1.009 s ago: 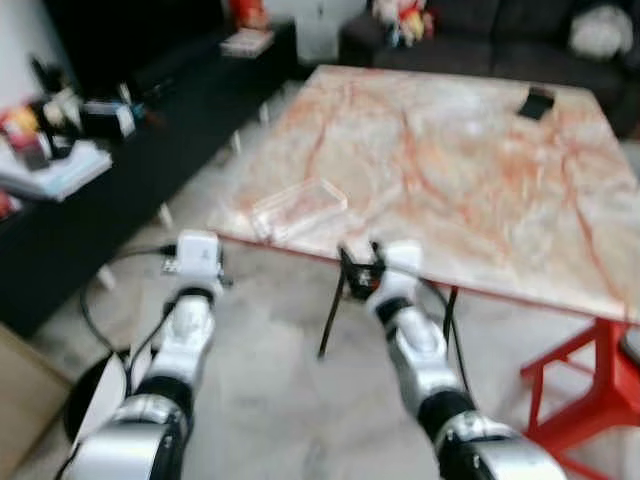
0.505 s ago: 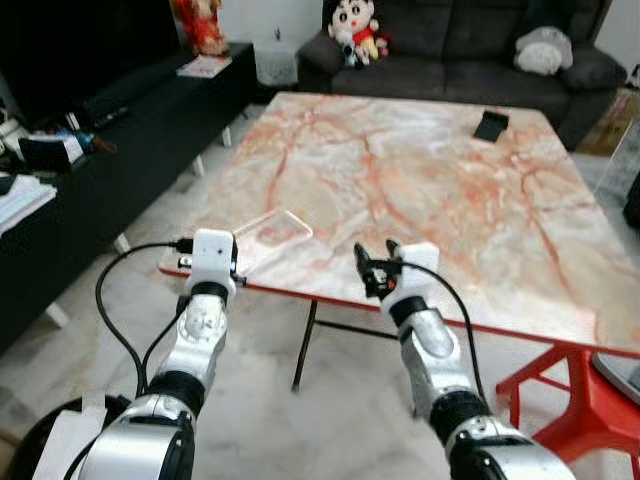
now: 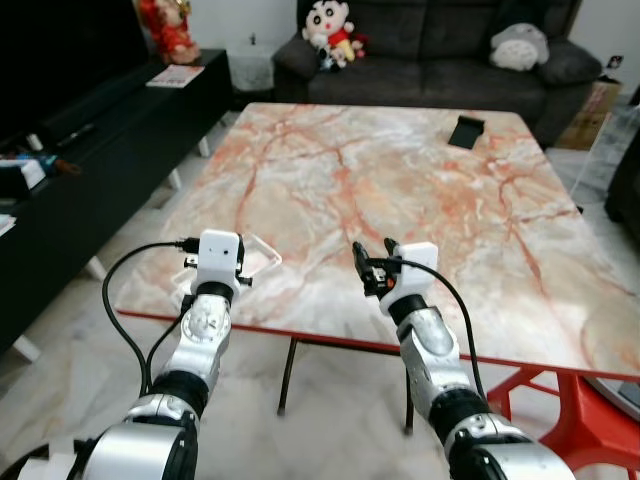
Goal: Picking trash to rubbish bin
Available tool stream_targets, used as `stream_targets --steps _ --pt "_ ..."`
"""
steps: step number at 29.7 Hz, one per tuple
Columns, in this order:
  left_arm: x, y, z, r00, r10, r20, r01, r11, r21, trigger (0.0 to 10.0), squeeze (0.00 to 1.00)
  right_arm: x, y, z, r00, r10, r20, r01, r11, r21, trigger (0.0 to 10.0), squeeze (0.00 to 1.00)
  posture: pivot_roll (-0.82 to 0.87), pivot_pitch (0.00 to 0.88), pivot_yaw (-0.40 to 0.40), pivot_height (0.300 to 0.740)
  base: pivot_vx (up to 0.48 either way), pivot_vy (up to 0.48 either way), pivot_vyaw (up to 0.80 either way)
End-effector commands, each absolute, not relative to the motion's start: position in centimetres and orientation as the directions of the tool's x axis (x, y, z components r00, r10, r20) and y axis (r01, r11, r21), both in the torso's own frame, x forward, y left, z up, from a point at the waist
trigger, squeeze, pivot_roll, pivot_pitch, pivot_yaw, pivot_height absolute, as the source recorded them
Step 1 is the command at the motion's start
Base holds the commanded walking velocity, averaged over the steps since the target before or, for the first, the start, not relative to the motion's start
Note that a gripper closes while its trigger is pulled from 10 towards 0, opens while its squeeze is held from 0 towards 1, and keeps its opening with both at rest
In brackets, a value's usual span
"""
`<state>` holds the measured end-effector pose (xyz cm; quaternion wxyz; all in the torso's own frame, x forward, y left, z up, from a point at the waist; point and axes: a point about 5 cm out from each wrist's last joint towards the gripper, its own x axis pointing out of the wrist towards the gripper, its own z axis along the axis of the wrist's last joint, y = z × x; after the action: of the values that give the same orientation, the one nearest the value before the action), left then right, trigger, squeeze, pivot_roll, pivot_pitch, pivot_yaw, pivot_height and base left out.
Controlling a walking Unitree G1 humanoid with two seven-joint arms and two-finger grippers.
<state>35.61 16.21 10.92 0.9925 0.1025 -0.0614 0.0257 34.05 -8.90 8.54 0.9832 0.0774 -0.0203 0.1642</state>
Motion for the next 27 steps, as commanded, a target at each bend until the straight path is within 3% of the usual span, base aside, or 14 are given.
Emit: stream_targets --steps 1,10,23,24,27 --pt "35.80 16.18 11.58 0.987 0.030 0.156 -0.062 0.976 0.207 10.0 0.00 34.15 -8.69 8.85 0.941 0.330 0.076 -0.338 0.931 0.136 10.0 0.00 0.03 0.000 0.020 0.740 0.405 0.000 0.00" --pt "35.71 16.18 11.43 0.988 0.027 0.151 -0.059 0.976 0.208 10.0 0.00 34.04 -8.26 8.72 0.937 0.343 0.070 -0.350 0.926 0.144 10.0 0.00 0.03 0.000 0.019 0.740 0.390 0.000 0.00" --pt "35.62 16.19 11.28 0.991 -0.027 0.130 -0.015 0.950 0.312 10.0 0.00 33.98 -8.41 8.60 0.937 0.343 0.065 -0.349 0.927 0.140 10.0 0.00 0.03 0.003 0.021 0.740 0.000 0.000 0.00" --pt "35.63 16.28 11.33 0.991 -0.058 0.123 0.015 0.946 0.323 10.0 1.00 33.97 -8.41 8.58 0.937 0.343 0.064 -0.349 0.927 0.140 10.0 0.00 0.03 0.003 0.021 0.740 0.000 0.000 0.00" --pt "35.69 16.50 11.51 0.989 -0.088 0.117 0.042 0.934 0.355 10.0 1.00 33.96 -8.39 8.56 0.937 0.345 0.063 -0.350 0.926 0.140 10.0 0.00 0.03 0.005 0.019 0.740 0.000 0.000 0.00"
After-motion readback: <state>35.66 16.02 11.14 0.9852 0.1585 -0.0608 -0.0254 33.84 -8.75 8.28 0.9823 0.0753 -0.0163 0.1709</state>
